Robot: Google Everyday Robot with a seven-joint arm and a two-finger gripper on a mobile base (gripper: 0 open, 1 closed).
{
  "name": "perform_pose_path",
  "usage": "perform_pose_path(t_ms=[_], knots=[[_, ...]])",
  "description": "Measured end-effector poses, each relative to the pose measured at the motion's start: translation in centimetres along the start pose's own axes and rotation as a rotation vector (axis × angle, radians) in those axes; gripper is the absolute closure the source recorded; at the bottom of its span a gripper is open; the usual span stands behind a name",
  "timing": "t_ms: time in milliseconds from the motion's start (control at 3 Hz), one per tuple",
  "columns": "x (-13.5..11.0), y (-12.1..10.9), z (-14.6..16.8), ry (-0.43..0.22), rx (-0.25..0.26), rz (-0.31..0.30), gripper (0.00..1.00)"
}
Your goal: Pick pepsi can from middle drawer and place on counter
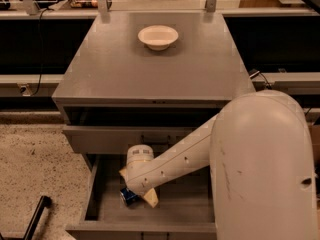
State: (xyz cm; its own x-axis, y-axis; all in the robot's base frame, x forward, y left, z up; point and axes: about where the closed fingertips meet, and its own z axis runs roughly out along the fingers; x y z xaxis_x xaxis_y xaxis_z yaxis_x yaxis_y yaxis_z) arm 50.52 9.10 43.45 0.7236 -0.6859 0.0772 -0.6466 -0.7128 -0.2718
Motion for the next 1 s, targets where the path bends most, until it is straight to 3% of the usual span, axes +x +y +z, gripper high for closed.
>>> perform_pose_path(t_ms=[333,1000], knots=[[0.1,-0.3,1.0,-0.015,-0.014,0.004,0.00],[-0.6,-0.7,4.4,-0.111,-0.049,0.027,0.00]])
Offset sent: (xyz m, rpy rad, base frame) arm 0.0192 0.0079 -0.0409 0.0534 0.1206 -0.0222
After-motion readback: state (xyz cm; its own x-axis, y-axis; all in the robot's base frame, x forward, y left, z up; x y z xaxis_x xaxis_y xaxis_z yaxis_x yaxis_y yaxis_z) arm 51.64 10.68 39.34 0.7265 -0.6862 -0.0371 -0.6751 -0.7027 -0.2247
